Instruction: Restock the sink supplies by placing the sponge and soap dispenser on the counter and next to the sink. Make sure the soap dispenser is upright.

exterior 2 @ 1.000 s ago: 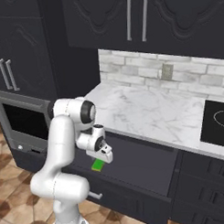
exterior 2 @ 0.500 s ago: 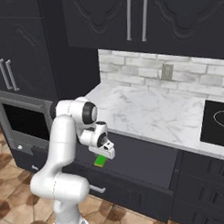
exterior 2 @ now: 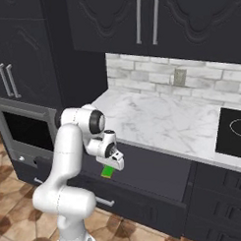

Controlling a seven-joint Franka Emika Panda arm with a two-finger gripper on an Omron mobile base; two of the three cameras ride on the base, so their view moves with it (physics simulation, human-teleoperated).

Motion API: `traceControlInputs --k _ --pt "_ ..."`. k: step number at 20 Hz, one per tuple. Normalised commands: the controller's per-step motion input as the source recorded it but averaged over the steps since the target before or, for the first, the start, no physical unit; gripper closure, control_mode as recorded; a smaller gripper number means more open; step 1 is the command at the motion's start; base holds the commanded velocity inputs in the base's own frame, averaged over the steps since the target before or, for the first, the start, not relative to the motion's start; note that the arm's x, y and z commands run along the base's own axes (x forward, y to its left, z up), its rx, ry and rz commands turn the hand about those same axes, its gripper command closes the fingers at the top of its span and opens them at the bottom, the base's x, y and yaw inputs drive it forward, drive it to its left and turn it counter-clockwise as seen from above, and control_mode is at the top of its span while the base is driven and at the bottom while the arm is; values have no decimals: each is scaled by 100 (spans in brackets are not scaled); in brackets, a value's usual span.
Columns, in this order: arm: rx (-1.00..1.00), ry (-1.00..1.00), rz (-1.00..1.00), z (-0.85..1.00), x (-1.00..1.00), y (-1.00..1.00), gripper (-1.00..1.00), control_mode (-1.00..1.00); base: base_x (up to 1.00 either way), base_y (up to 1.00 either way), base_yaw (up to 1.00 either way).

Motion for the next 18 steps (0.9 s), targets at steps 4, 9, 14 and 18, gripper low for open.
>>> traceControlInputs --k 4,9,14,18 --pt "0 -5 0 -18 -37 0 100 -100 0 0 0" --pt "0 -7 0 -14 -67 -2 100 -100 0 0 0" --pt "0 -9 0 -8 -99 -8 100 -100 0 0 0" --pt "1 -6 -3 9 -67 -16 100 -100 0 0 0"
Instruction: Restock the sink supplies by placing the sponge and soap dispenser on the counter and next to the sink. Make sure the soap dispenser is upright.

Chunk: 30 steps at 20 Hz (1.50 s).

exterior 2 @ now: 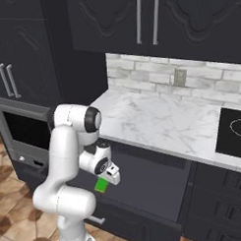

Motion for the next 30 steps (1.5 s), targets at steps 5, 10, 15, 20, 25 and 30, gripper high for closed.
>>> traceControlInputs --k 5,10,15,20,25,30 --pt "5 -4 -2 93 23 -30 100 -100 0 0 0" --pt "6 -10 -2 100 30 -13 100 -100 0 0 0" --pt "3 -3 -6 100 4 -6 100 -100 0 0 0" --pt "4 0 -9 100 0 -14 100 -100 0 0 0" --pt "5 0 -9 100 0 -25 100 -100 0 0 0" --pt "5 0 -9 100 -16 -20 100 -100 0 0 0"
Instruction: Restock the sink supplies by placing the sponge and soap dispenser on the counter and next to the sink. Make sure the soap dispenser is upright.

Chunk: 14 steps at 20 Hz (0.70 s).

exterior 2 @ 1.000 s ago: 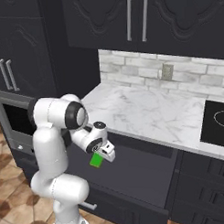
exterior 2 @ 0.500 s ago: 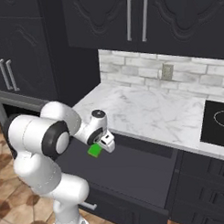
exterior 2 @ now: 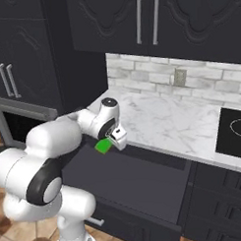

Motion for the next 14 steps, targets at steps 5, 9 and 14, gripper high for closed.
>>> traceControlInputs --k 5,9,14 --pt "2 0 -13 94 -53 -10 100 -100 0 0 0" --pt "0 0 -17 62 -79 -6 100 -100 0 0 0" --pt "0 0 -17 55 -78 0 100 -100 0 0 0"
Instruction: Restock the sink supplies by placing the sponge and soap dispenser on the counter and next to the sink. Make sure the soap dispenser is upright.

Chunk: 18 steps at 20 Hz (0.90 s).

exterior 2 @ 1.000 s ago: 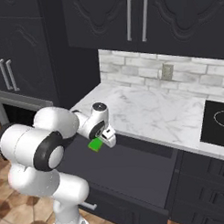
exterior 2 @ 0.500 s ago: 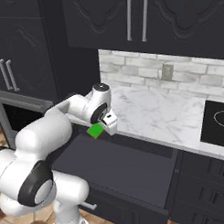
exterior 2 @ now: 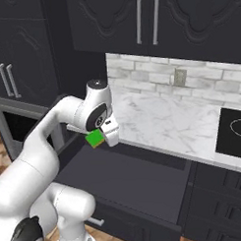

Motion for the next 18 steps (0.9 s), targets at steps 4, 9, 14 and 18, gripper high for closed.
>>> traceControlInputs --k 4,9,14,18 --pt "0 0 -12 20 -63 0 100 -100 0 0 0" --pt "-1 0 -4 0 -34 16 100 -100 0 0 0" --pt "0 0 0 -1 -7 10 100 -100 0 0 0" --pt "-1 0 0 0 0 4 100 -100 0 0 0"
